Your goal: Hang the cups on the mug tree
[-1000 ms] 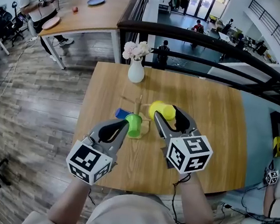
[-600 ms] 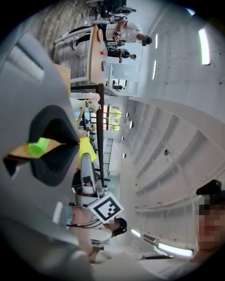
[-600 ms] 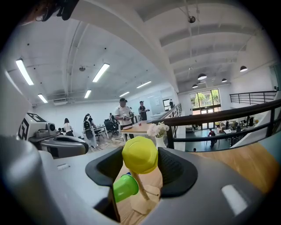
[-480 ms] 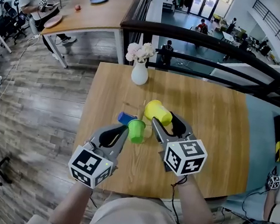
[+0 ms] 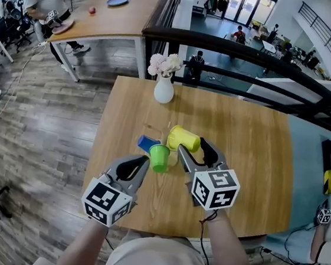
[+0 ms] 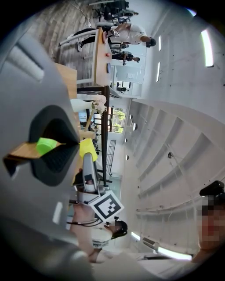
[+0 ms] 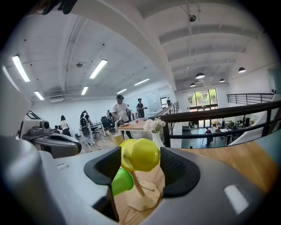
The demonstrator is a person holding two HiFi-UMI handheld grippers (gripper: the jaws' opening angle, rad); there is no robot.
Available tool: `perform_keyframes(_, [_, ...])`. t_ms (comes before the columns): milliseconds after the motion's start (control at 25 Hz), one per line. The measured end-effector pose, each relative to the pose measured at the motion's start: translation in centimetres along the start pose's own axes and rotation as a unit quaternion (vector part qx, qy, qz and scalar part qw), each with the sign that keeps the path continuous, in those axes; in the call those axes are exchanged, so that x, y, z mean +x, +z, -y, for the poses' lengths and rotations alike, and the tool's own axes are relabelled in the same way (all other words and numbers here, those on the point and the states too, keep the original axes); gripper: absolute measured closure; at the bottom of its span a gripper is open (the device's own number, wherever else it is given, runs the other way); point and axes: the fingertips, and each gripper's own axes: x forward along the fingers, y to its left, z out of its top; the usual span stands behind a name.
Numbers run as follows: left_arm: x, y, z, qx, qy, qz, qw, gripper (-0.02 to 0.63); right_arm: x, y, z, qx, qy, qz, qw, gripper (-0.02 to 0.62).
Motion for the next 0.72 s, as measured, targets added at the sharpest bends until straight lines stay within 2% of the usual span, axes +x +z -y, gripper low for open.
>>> perform_keyframes(200, [-0.5,-0.3,0.4,0.003,-0.001,-0.002,1.0000,0.604,-1.4,0.2,0.3,-0.001,-0.015,0.007,1.000,0.313])
perform_keyframes(360, [-1.6,-0.3,1.2,0.005,0.000,0.000,1.0000,0.603,-3.7,0.8,-0.1,0.000,-0.023,0.025,0.999,0.344])
perform_keyframes(480, [-2.7,0.6,1.8,0.012,0.001,0.012,0.9999,0.604,-5.7,1.7,-0.7,-0.003,-0.029,0.045,0.999,0.403])
perform_keyframes(520, [-3.0,0.9,1.9,0.015,0.001,0.016,0.9998,0.604,-6.4,1.9,-1.0,-0.005,-0.030,0.051,0.998,0.457])
perform_keyframes(560, [-3.3,1.2,2.0,0.017,0.002,0.020,0.9997,0.604,-7.0,2.2,-1.3,-0.007,-0.031,0.056,0.998,0.481])
perform_keyframes(720, [-4.6,2.8,2.4,0.028,0.004,0.036,0.9989,0.604,-9.4,3.5,-2.6,-0.020,-0.032,0.082,0.996,0.520])
